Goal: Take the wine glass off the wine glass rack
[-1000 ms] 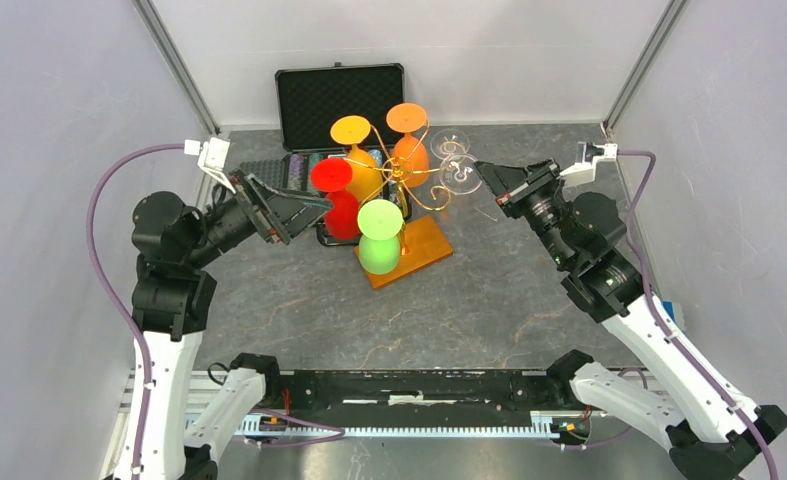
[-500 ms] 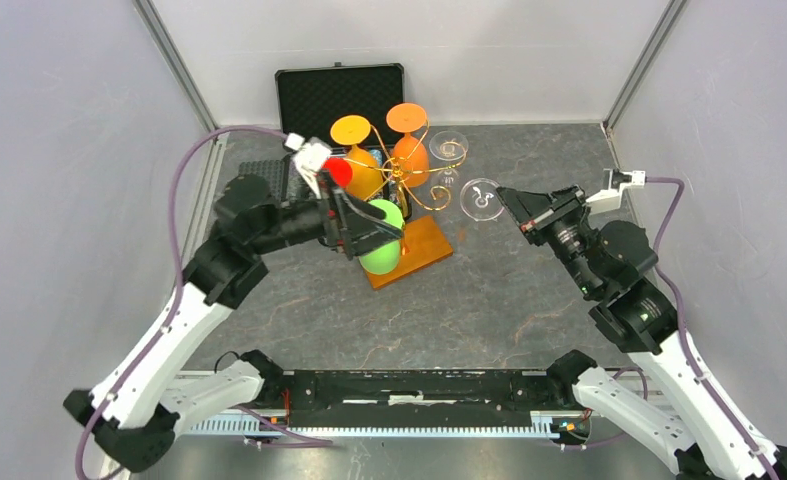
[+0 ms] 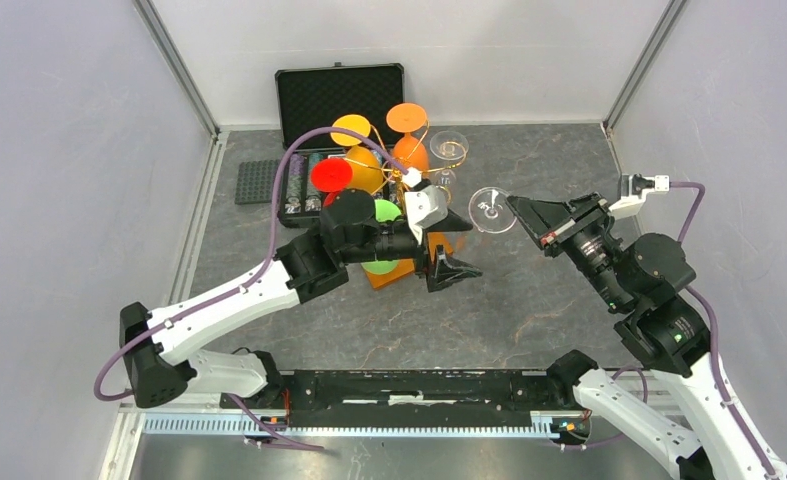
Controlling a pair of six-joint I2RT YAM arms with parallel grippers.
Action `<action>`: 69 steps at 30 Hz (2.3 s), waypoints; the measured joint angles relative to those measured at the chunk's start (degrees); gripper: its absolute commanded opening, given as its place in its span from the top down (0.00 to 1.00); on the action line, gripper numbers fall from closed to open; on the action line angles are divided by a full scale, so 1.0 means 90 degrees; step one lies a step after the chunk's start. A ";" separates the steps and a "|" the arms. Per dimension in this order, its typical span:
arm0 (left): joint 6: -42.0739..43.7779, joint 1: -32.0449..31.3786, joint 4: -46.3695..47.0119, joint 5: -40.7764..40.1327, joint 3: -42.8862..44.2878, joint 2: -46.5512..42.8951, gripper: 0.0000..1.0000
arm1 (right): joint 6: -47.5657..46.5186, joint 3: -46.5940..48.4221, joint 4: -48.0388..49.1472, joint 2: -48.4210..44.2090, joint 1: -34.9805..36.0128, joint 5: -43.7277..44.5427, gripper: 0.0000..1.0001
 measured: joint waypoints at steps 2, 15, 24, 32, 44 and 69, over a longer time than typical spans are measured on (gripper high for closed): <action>0.0260 -0.0002 0.0668 -0.0068 -0.0289 0.0007 0.13 | 0.0032 0.0000 -0.0046 -0.0010 0.0000 -0.0044 1.00; 0.0639 -0.0002 0.2540 -0.0345 -0.0481 0.0500 0.53 | 0.0119 0.0000 -0.0107 -0.0012 -0.0005 -0.0223 1.00; 0.0556 0.0015 0.2458 -0.0044 -0.0316 0.0719 0.98 | 0.0274 -0.0109 0.0255 -0.0012 -0.0005 -0.0391 1.00; 0.0347 0.0010 0.2225 -0.0078 -0.0134 0.0794 0.98 | 0.0211 -0.0272 0.0546 -0.0024 -0.0034 -0.0362 0.20; -0.0933 -0.0017 0.1292 -0.1841 0.0636 0.0777 0.98 | -0.1528 -0.0984 0.0882 -0.0833 -0.0029 0.0663 0.02; -0.5051 0.1139 0.0801 -0.3138 0.1532 0.0214 0.98 | -0.1477 -0.2334 0.3504 -0.0767 -0.0029 -0.1797 0.31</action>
